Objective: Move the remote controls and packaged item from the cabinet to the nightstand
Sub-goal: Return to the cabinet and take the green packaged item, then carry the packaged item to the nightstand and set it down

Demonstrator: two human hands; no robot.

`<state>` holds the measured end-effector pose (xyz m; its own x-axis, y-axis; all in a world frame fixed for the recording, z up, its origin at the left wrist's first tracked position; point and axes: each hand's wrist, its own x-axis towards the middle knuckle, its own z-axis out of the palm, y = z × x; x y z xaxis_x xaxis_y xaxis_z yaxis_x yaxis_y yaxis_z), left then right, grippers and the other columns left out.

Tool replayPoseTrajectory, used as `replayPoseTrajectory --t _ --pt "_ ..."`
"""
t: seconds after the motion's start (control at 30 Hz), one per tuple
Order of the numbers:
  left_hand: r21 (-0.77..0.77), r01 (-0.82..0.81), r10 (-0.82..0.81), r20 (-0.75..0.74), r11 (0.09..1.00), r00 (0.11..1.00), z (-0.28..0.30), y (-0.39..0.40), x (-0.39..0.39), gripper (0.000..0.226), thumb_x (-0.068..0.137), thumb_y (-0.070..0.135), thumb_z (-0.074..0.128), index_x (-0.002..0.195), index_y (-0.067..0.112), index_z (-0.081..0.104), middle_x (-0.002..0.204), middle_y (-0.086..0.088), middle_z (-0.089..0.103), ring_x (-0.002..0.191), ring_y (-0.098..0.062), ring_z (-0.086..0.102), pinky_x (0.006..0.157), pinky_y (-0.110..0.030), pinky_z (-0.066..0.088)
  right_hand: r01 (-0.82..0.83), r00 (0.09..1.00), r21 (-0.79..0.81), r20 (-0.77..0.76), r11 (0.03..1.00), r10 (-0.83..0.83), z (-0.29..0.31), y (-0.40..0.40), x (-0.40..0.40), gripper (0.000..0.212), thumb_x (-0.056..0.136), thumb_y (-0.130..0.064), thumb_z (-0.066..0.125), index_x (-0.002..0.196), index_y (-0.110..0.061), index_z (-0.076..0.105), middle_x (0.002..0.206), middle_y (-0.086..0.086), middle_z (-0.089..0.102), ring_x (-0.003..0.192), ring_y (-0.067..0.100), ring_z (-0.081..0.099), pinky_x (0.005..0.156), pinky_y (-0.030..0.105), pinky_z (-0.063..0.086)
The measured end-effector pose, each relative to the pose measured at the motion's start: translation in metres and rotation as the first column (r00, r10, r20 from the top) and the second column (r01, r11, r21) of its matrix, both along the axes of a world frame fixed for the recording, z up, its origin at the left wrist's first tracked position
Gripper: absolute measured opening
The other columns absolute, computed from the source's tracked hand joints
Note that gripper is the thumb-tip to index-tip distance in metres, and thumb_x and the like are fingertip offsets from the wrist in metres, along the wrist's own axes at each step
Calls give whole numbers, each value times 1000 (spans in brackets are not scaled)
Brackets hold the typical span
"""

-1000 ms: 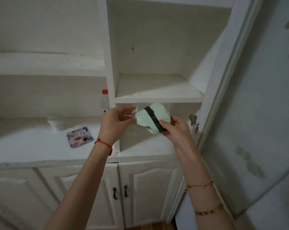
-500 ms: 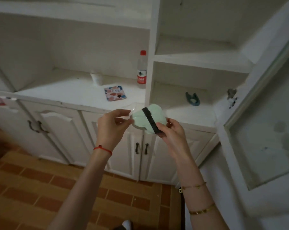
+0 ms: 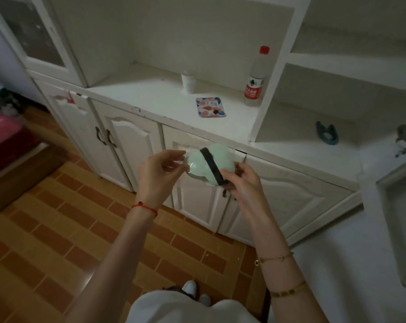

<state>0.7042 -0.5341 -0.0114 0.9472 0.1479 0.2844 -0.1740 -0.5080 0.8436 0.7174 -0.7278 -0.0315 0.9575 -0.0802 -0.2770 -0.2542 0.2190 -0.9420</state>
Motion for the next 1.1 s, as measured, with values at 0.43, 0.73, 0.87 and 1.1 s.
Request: replayPoseTrajectory --t 0.43,0.73,0.87,1.1 --pt "0 -420 418 -86 908 904 -27 115 -87 32 79 15 76 111 18 71 95 6 71 84 -3 67 78 -17 57 -501 863 -75 -106 862 493 -15 132 -7 28 86 -5 67 110 -14 57 110 10 67 98 22 70 77 29 59" --pt "-11 -720 710 -161 694 686 -44 237 -155 33 79 16 75 111 18 69 97 8 69 86 -1 65 74 -7 52 -785 618 -87 -175 613 767 -45 309 -10 43 83 -4 70 123 -6 53 117 15 63 97 25 68 74 30 59" --pt "12 -827 818 -162 561 552 -48 301 -183 33 79 18 76 111 20 69 97 9 69 86 -1 65 73 -8 52 -878 479 -122 -181 463 859 -53 401 -19 50 79 -15 75 123 -13 54 122 11 62 105 26 66 88 43 58" --pt "32 -948 935 -181 316 306 -42 397 -241 33 78 18 77 110 21 70 96 10 70 85 -1 66 71 -9 53 -974 211 -117 -162 193 964 -40 537 -60 44 83 -14 72 123 -14 54 121 8 60 106 24 66 91 44 57"
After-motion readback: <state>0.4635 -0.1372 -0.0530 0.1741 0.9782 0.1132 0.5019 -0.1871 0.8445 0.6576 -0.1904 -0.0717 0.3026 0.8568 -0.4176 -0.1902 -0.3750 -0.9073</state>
